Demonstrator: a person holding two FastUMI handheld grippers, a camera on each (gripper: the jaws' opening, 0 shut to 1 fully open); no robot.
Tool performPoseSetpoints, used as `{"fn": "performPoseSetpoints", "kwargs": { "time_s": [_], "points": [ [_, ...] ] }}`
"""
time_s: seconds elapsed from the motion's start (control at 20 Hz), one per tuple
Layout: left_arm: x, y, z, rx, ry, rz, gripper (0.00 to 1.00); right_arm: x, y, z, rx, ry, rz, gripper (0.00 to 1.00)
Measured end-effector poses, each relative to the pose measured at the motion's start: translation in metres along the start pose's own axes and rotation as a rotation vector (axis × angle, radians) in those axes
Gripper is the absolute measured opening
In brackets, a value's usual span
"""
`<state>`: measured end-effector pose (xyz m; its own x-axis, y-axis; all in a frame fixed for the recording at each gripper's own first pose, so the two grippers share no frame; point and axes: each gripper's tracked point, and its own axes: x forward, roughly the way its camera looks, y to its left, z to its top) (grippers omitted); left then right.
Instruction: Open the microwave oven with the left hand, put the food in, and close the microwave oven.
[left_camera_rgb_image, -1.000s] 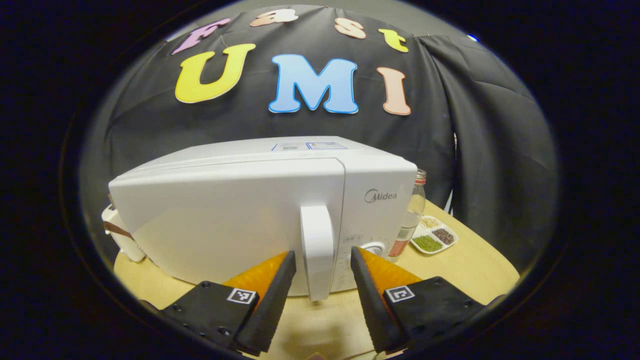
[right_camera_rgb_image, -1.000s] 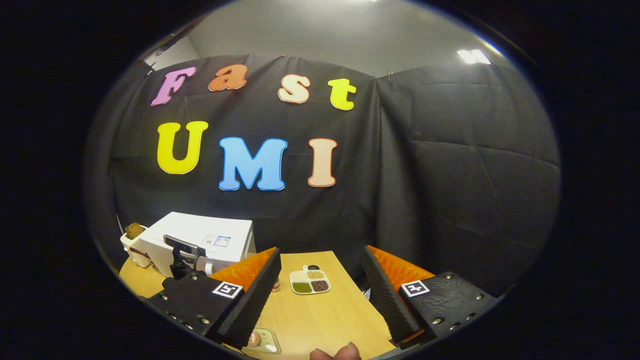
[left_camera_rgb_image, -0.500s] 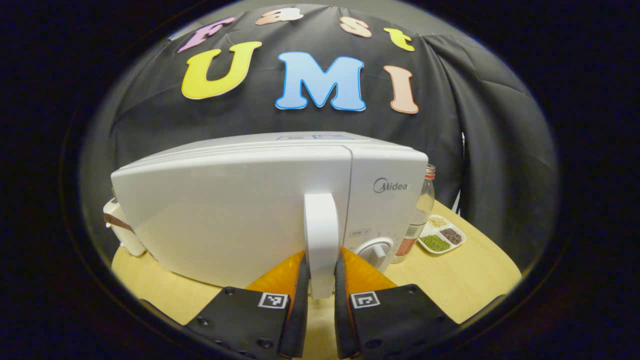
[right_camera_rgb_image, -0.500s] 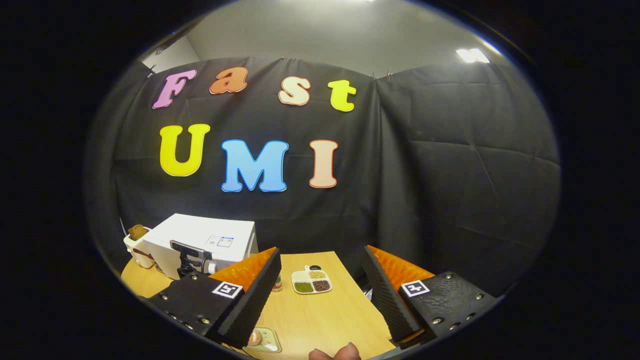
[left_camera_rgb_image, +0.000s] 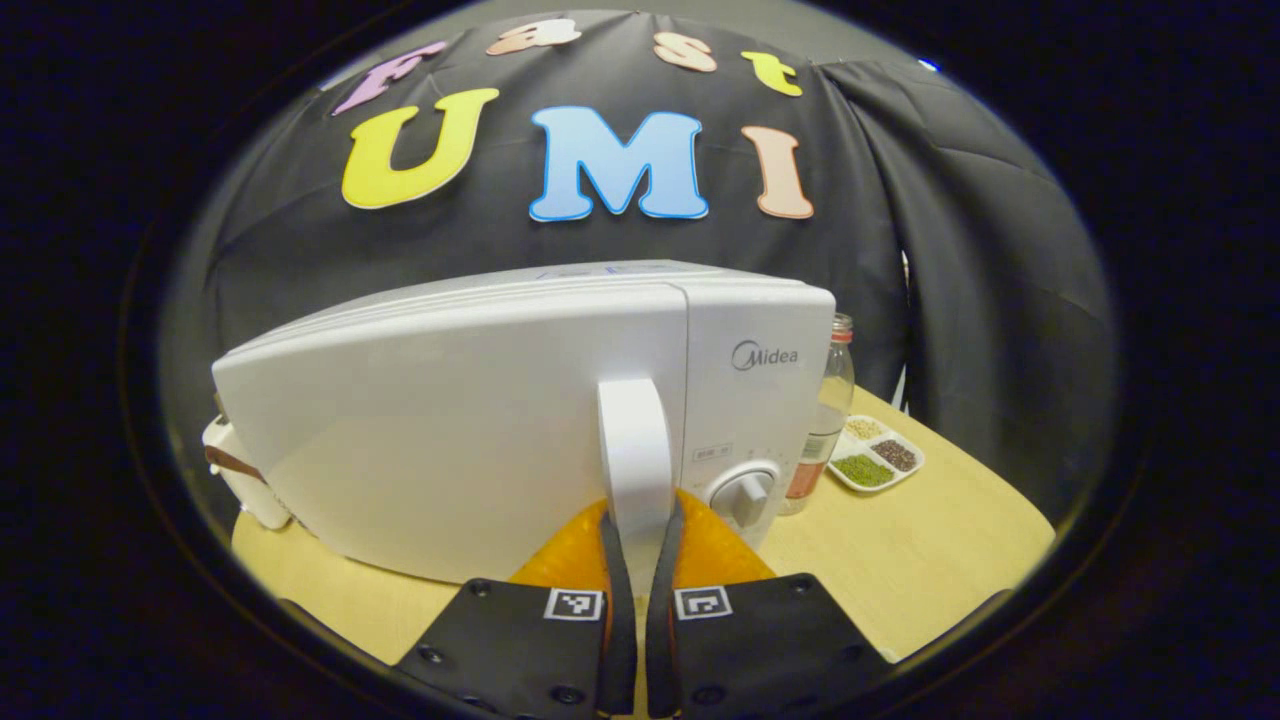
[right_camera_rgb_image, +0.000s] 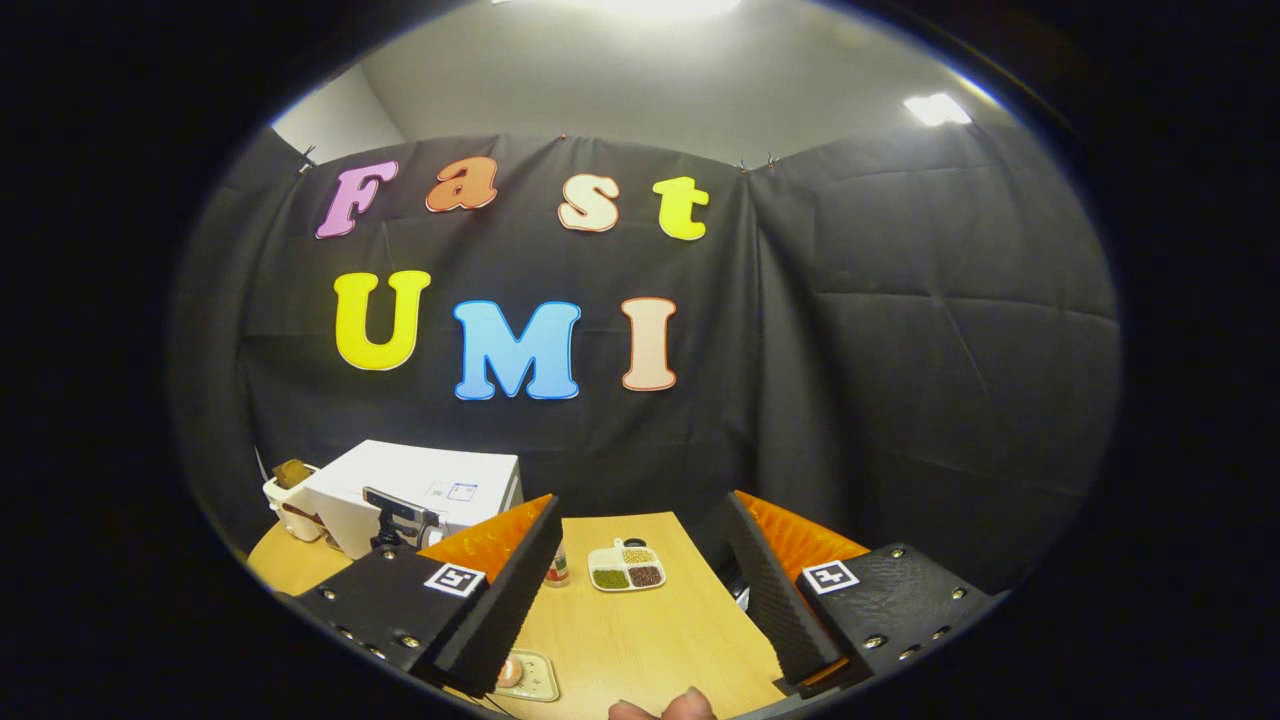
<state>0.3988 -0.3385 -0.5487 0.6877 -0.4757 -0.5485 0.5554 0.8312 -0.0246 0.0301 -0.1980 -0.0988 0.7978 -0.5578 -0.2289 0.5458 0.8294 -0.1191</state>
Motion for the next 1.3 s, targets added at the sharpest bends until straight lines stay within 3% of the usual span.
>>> {"fn": "performPoseSetpoints", "kwargs": {
  "time_s": [0.65, 0.75, 0.85, 1.0, 1.1, 1.3],
  "points": [
    [-0.002, -0.003, -0.006, 0.01, 0.105, -0.108, 0.1, -0.027, -0.008, 0.001, 0.029, -0.035, -0.009, 0.99],
    [-0.02, -0.004, -0.013, -0.014, 0.105, -0.112, 0.08, -0.028, -0.005, -0.003, 0.028, -0.037, -0.008, 0.97],
    [-0.039, -0.004, -0.019, 0.033, 0.075, -0.132, 0.1, -0.028, -0.001, -0.009, 0.041, -0.034, 0.006, 0.99],
    [-0.073, 0.001, -0.035, -0.016, 0.109, -0.163, 0.1, -0.028, 0.008, -0.019, 0.075, -0.014, 0.069, 0.99],
    [-0.104, 0.01, -0.047, -0.032, 0.104, -0.13, 0.1, -0.028, 0.007, -0.022, 0.074, -0.015, 0.112, 0.99],
    [-0.175, 0.046, -0.081, -0.05, 0.095, -0.012, 0.1, -0.035, 0.011, -0.066, 0.109, 0.098, 0.222, 0.99]
  ]
}}
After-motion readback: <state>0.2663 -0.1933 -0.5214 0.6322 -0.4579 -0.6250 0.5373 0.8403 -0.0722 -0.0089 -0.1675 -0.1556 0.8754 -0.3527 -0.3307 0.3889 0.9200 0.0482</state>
